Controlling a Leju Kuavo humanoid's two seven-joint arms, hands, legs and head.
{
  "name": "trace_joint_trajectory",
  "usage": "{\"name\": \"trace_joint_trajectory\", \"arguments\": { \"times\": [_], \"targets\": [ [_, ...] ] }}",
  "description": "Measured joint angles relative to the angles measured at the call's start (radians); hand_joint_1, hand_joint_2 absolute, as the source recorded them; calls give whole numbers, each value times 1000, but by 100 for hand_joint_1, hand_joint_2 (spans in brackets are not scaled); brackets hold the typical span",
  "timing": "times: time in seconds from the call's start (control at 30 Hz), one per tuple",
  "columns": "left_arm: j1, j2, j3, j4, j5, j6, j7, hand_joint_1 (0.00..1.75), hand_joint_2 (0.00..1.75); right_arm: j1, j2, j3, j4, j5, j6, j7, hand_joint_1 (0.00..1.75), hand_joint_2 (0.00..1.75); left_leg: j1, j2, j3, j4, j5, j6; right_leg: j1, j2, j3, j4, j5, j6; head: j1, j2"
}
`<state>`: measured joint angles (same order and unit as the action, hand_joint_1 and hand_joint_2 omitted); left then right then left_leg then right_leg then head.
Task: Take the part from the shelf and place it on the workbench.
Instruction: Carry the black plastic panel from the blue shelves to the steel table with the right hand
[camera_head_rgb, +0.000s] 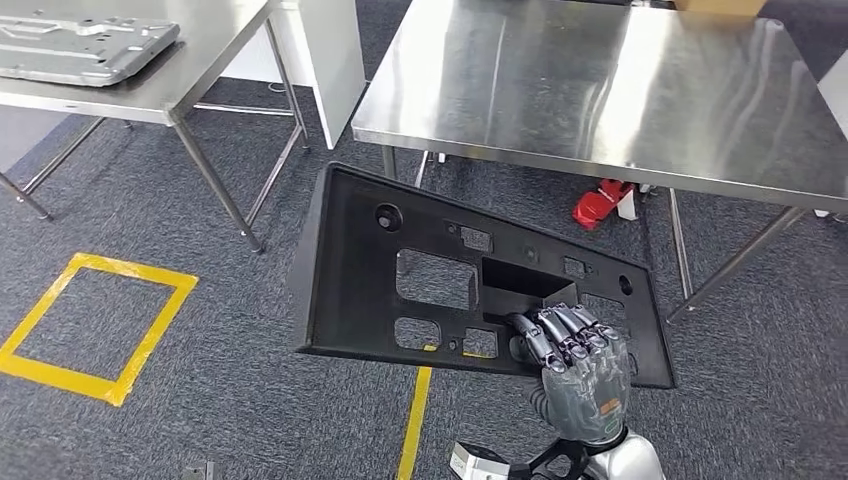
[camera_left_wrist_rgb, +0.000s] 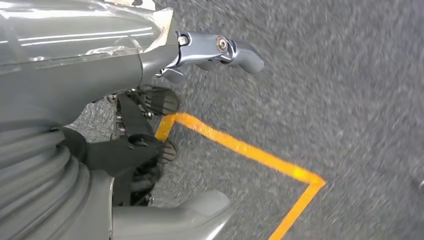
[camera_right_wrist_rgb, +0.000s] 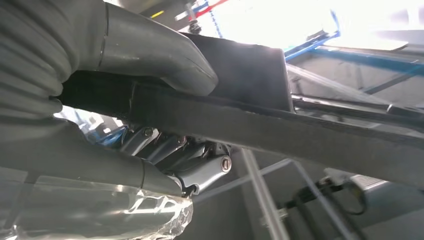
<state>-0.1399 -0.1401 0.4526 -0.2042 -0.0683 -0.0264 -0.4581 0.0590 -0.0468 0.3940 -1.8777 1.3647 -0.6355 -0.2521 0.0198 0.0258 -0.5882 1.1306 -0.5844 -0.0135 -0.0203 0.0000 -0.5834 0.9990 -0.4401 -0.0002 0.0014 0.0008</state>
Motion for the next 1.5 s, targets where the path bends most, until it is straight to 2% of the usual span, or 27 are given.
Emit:
{"name": "trace_joint_trajectory", "arguments": {
  "times": [0.03,0.07,0.1,0.13,0.17,0.23,0.3,0.37,0.4,0.47,0.5,0.53,0.6,0.63,0.67,0.7,0.73,0.77,0.8,0.87,0.93,0.97,1.0,1.07,1.1,1.17,1.5],
  "targets": [
    [1,0,0,0,-1,0,1,0,175,1,1,0,0,0,0,0,175,175,0,-17,-36,73,-34,-1,1,11,0,0,0,-5,-1,0],
    [2,0,0,1,-2,1,1,0,175,1,1,0,0,0,0,-1,175,175,0,-24,-69,133,-55,-1,3,24,0,1,1,-6,-1,0],
    [2,0,-1,1,-2,1,2,0,175,2,1,0,0,1,0,-2,175,175,0,-26,-88,164,-57,-1,5,38,0,1,1,-7,-1,0],
    [2,0,-1,1,-3,1,3,0,175,2,1,-1,0,0,0,-3,175,175,0,-28,-90,157,-37,1,6,52,1,1,1,-7,-1,0],
    [2,0,-1,1,-4,1,4,0,175,2,1,-1,0,0,0,-5,175,175,0,-32,-71,109,-1,4,6,65,3,2,1,-7,-1,0],
    [1,2,-1,1,-4,1,7,0,175,2,1,-1,0,-2,0,-11,175,175,1,-67,-7,-33,74,13,8,90,6,3,1,-5,-1,0],
    [-1,4,-2,1,-5,2,11,0,175,1,1,-3,0,-5,0,-14,175,175,-1,-91,27,-111,100,20,11,108,0,4,2,1,-1,0],
    [-4,3,-2,0,-6,3,14,0,175,2,1,-7,0,-8,0,-18,175,175,-6,-78,29,-120,102,28,12,125,-10,1,7,13,-1,0],
    [-6,2,-2,0,-6,3,15,0,175,2,1,-10,0,-9,0,-20,175,175,-6,-68,30,-125,106,35,12,120,-15,4,7,19,-1,0],
    [-9,0,-2,0,-7,4,15,0,175,0,2,-16,0,-11,0,-24,175,175,-4,-44,35,-137,114,50,13,74,-43,52,-19,23,2,0],
    [-9,0,-2,1,-7,4,15,0,175,-2,2,-18,0,-14,0,-30,175,175,-4,-33,36,-139,115,55,11,44,-69,106,-45,22,4,0],
    [-9,1,-2,1,-7,5,16,0,175,-3,2,-20,0,-18,0,-38,175,175,-4,-23,35,-140,115,57,10,25,-102,172,-75,21,6,0],
    [-9,1,-2,1,-7,2,17,0,175,-2,4,-24,2,-25,0,-50,175,175,-5,-4,33,-139,114,58,3,14,-150,275,-110,30,7,0],
    [-10,1,-2,1,-7,-2,17,0,175,-2,5,-26,4,-26,0,-52,175,175,-4,3,33,-139,114,56,0,11,-148,278,-107,40,8,0],
    [-10,0,-2,1,-7,-10,16,0,175,-2,6,-29,6,-26,0,-52,175,175,-3,8,34,-138,112,54,-5,8,-123,238,-89,51,8,0],
    [-11,0,-2,1,-7,-21,13,0,175,-2,7,-31,7,-24,0,-52,175,175,-1,11,36,-138,110,50,-10,2,-83,168,-65,62,8,0],
    [-12,0,-2,1,-7,-31,9,0,175,-2,8,-34,8,-22,0,-52,175,175,-1,13,37,-137,107,45,-13,-7,-43,98,-45,67,9,0],
    [-13,0,-2,1,-7,-40,5,0,175,-3,10,-36,9,-19,0,-53,175,175,-3,14,39,-136,102,37,-13,-13,-12,42,-32,66,9,0],
    [-15,1,-2,0,-7,-48,2,0,175,-3,13,-39,10,-16,0,-54,175,175,-5,15,40,-135,96,29,-11,-17,5,12,-28,59,10,0],
    [-17,1,-3,0,-7,-57,-1,0,175,-4,16,-42,11,-11,0,-58,175,175,-6,18,45,-136,85,13,-2,-13,12,3,-34,38,10,0],
    [-19,2,-3,0,-7,-61,-1,0,175,-2,18,-43,11,-9,0,-63,175,175,2,15,50,-124,73,2,-8,-4,24,1,-39,19,7,0],
    [-19,2,-3,0,-7,-63,-1,0,175,-2,19,-44,11,-9,0,-66,175,175,5,7,39,-93,57,-2,-11,0,33,0,-41,9,4,0],
    [-20,3,-3,-1,-7,-64,-1,0,175,-2,20,-45,11,-8,0,-68,175,175,7,-3,13,-38,34,-5,-13,2,43,-1,-44,0,0,0],
    [-18,4,-3,0,-7,-65,-1,0,175,-3,23,-46,12,-8,0,-69,175,175,7,-19,-73,105,-18,-7,-4,6,56,-1,-55,-14,-4,0],
    [-16,4,-3,0,-7,-65,-1,0,175,-2,23,-46,13,-8,0,-70,175,175,7,-22,-113,158,-26,-7,0,10,63,-1,-61,-18,-4,0],
    [-14,4,-3,0,-7,-65,-1,0,175,-2,23,-46,14,-7,0,-70,175,175,7,-23,-155,199,-18,-5,4,17,72,-1,-70,-19,-4,0],
    [-14,4,-3,0,-7,-65,-1,0,175,-2,23,-46,14,-7,0,-70,175,175,7,-24,-159,198,-11,-5,5,18,74,-1,-72,-19,-4,0]
  ]
}}
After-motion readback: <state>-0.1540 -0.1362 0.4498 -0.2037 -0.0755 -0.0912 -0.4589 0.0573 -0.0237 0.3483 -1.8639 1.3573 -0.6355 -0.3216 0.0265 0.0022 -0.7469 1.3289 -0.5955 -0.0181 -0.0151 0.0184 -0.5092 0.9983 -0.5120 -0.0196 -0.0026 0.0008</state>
